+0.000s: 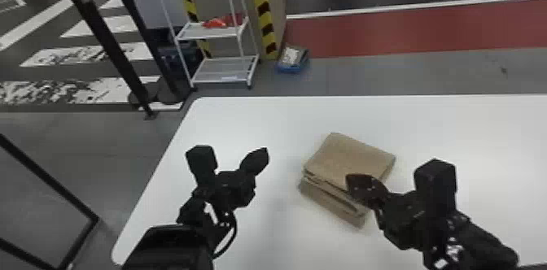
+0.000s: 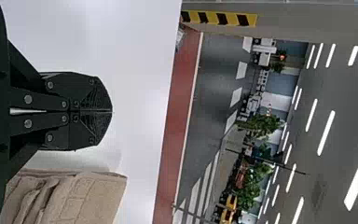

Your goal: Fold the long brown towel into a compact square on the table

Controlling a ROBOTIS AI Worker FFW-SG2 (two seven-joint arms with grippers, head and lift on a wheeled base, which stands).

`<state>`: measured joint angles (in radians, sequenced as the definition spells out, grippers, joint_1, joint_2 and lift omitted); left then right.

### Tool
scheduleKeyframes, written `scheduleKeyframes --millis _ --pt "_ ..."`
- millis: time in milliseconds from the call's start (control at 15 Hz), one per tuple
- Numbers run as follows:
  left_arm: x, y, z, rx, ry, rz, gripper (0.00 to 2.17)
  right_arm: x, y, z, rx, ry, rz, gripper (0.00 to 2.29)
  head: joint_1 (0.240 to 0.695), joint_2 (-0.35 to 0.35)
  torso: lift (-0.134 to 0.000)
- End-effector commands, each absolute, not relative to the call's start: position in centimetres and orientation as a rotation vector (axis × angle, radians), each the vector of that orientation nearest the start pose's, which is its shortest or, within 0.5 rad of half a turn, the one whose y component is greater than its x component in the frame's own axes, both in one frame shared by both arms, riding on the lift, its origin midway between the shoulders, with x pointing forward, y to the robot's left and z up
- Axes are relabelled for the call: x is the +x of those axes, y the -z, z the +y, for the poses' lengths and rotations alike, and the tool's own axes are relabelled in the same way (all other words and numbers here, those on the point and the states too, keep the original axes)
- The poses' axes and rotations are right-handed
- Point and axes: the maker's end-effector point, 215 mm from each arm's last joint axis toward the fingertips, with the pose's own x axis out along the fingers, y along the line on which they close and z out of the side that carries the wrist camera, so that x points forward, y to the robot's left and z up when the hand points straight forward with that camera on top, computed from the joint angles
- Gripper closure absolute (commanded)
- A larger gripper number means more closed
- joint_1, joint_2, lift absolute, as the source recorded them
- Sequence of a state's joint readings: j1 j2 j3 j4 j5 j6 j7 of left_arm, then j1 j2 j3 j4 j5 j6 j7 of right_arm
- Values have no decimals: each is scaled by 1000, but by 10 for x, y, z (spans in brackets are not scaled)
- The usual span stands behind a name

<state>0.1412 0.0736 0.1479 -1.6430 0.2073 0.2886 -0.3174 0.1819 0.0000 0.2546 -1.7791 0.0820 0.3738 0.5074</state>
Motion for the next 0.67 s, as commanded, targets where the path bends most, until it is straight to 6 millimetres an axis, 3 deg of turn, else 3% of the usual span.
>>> scheduleKeyframes --millis 0,200,400,600 --pt "531 447 267 -196 174 307 1946 437 442 18 30 -766 387 2250 695 286 -57" --pt "531 446 272 -197 169 304 1946 420 469 31 19 -792 432 2250 695 322 -57" --pt "529 452 273 -196 168 315 1946 410 498 33 13 -799 490 2250 695 338 -57" --pt "530 454 275 -192 170 320 1946 411 511 25 -3 -784 514 2250 695 348 -57"
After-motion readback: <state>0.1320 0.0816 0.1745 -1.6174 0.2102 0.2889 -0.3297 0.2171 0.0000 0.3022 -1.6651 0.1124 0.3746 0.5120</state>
